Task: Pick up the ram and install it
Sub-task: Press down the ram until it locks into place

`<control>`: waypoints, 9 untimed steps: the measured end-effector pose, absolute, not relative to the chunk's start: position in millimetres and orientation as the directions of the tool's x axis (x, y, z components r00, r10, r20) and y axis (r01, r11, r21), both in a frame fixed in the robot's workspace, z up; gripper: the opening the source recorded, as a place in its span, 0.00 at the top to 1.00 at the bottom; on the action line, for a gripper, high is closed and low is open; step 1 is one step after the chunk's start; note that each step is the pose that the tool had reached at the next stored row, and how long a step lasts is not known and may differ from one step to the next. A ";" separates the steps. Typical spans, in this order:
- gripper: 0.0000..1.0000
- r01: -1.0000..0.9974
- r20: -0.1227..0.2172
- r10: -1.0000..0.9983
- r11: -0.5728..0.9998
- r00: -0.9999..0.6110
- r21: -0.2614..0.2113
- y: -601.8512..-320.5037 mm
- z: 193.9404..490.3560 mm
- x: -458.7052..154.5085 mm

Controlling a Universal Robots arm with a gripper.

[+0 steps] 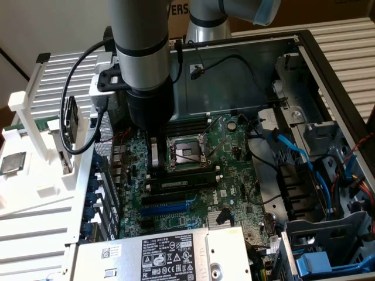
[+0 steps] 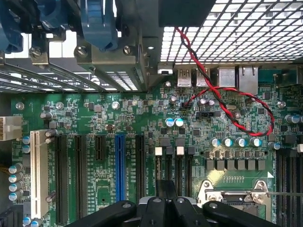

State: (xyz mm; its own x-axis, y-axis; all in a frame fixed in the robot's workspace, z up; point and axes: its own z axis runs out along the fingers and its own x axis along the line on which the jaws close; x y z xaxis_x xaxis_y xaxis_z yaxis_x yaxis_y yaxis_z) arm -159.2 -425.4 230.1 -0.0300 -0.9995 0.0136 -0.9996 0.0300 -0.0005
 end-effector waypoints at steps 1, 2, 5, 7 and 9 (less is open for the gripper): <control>0.89 -1.000 0.014 -0.999 0.030 -0.030 -0.001 -425.4 229.8 -159.2; 0.89 -1.000 0.013 -0.999 0.030 -0.030 -0.001 -425.4 229.5 -159.2; 0.89 -1.000 0.013 -0.999 0.030 -0.030 -0.001 -425.4 229.1 -159.2; 0.89 -1.000 0.013 -0.999 0.030 -0.030 -0.001 -425.4 228.8 -159.2; 0.89 -1.000 0.013 -0.999 0.030 -0.030 -0.001 -425.4 228.6 -159.2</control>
